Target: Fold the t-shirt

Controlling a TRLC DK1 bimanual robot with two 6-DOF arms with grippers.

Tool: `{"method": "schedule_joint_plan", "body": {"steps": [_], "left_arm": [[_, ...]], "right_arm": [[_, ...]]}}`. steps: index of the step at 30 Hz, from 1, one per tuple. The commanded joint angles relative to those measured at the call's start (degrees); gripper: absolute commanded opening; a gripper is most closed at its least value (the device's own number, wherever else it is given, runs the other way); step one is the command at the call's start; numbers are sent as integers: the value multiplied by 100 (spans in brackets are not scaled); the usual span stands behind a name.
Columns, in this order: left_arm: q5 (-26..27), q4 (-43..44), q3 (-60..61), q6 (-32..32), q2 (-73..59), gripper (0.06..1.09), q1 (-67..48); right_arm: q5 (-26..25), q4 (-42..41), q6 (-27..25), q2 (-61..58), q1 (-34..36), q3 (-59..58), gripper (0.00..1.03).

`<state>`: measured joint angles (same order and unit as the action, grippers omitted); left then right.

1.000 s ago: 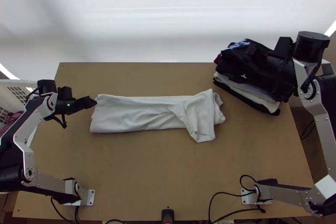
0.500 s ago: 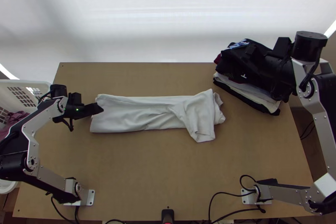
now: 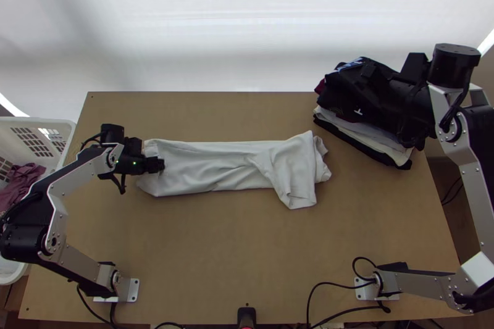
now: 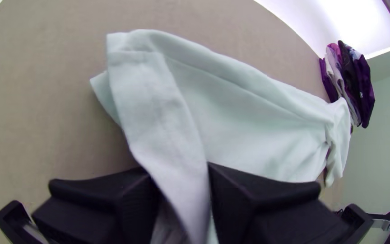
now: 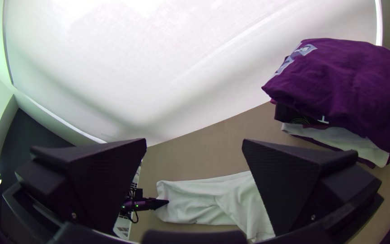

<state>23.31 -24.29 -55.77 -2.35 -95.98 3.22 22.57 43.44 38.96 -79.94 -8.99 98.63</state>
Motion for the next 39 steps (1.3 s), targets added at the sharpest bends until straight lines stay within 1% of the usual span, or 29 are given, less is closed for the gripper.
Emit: {"method": "schedule_joint_plan", "body": {"steps": [1, 5, 13, 17, 21, 23, 27, 32, 35, 39], "left_arm": [[7, -67, 172, 33, 45, 10, 108], [16, -207, 101, 349, 124, 10, 741], [42, -1086, -628, 1325, 150, 10, 2367], [77, -1508, -1191, 1553, 141, 10, 2930], [156, -2238, -1788, 1580, 300, 10, 3035], [288, -2457, -1938, 1501, 555, 10, 2894], [314, -2712, -2096, 1114, 1143, 10, 2112], [314, -2721, -2386, 296, 1556, 10, 829], [306, -2668, -2667, -204, 1556, 10, 135], [262, -2492, -2949, -723, 1460, 10, -595]], "right_arm": [[46, 15, 85, -65, -41, 121, 99], [46, 15, 50, -39, -32, 69, 99], [46, -11, -90, 14, -6, -81, 99], [46, -64, -117, 49, -6, -204, 99], [46, -108, -117, 102, -23, -309, 99], [46, -143, -117, 137, -23, -388, 99], [46, -152, -117, 181, -32, -476, 99], [46, -152, -134, 198, -32, -494, 99], [37, -152, -143, 216, -15, -503, 99], [37, -152, -134, 233, 29, -485, 99]]}}
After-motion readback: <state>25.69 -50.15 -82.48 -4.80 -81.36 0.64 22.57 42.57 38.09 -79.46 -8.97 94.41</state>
